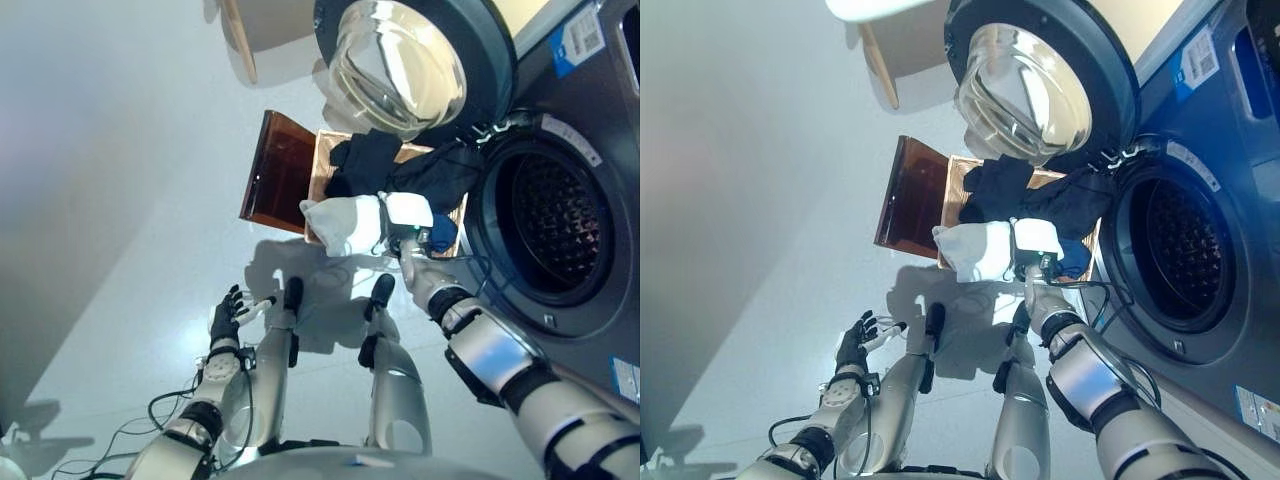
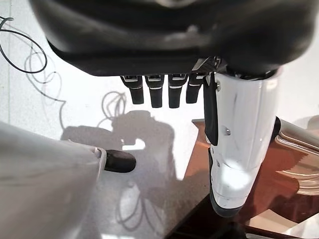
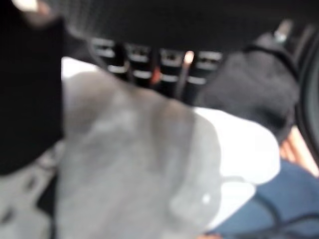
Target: Pick up the clothes and place them into the washing machine
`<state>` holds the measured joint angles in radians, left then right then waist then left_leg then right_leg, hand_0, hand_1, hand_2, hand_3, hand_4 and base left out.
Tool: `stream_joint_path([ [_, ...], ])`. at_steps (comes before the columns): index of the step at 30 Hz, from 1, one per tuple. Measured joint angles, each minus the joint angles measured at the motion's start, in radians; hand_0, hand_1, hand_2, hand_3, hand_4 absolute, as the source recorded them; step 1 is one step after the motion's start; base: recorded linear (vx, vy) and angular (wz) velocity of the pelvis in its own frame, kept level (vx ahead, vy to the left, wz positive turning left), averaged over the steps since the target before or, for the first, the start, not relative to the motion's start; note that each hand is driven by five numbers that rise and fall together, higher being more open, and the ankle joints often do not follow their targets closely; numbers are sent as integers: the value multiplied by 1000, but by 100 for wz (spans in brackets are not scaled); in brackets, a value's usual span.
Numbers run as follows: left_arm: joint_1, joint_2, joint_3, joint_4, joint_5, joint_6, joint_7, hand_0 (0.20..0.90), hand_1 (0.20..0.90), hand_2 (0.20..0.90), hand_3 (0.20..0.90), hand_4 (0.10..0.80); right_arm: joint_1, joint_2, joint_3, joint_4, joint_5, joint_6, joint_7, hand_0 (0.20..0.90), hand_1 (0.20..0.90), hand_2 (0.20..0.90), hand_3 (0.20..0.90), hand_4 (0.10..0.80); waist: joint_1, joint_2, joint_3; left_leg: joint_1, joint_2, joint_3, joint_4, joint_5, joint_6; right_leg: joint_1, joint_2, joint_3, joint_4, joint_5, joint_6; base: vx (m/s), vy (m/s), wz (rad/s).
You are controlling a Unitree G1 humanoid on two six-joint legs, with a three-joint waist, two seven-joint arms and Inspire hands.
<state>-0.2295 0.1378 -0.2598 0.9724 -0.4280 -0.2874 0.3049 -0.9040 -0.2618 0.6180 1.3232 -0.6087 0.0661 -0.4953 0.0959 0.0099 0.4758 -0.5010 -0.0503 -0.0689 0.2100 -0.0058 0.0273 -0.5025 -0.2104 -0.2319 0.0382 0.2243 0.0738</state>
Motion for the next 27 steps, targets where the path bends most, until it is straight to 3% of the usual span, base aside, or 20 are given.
stream_joint_path([
  [6,-16,21,-39,-140,-40,-5,-8,900,900,900,900,800,-67,-23,0,3,30,-1,20,900,900,900,900,800,-2,1,18,-83,0,-5,38,0,-1,-72,-1,-2,26,1,-3,-45,-14,6],
  [13,-44,34,-38,-192,-72,-6,-19,900,900,900,900,800,-130,-42,0,5,36,-1,20,900,900,900,900,800,-5,3,30,-165,0,-14,87,-1,-6,-152,-4,-4,81,-14,-11,-27,-6,4],
  [14,-44,35,-38,-192,-79,-6,-19,900,900,900,900,800,-137,-42,0,5,37,-1,20,782,782,782,782,716,-6,3,30,-174,0,-15,91,-1,-6,-160,-4,-4,82,-17,-14,-16,-22,6],
  [16,-43,35,-37,-192,-82,-5,-19,900,900,900,900,800,-147,-46,0,3,41,-1,19,249,249,249,249,335,-7,3,30,-189,1,-16,100,-1,-9,-174,-4,-3,90,-18,-12,-9,-29,7],
  [17,-43,35,-37,-192,-83,-5,-19,900,900,900,900,800,-149,-47,0,2,42,-1,19,200,200,200,200,300,-9,3,31,-191,0,-17,100,0,-12,-175,-4,-3,91,-18,-12,-2,-24,5],
  [27,-43,36,-33,-193,-102,-5,-7,900,900,900,900,800,-175,-61,-1,-11,45,3,9,200,200,200,200,300,-18,3,31,-212,1,-21,99,8,-13,-195,-4,-3,98,-18,-12,0,-3,1],
])
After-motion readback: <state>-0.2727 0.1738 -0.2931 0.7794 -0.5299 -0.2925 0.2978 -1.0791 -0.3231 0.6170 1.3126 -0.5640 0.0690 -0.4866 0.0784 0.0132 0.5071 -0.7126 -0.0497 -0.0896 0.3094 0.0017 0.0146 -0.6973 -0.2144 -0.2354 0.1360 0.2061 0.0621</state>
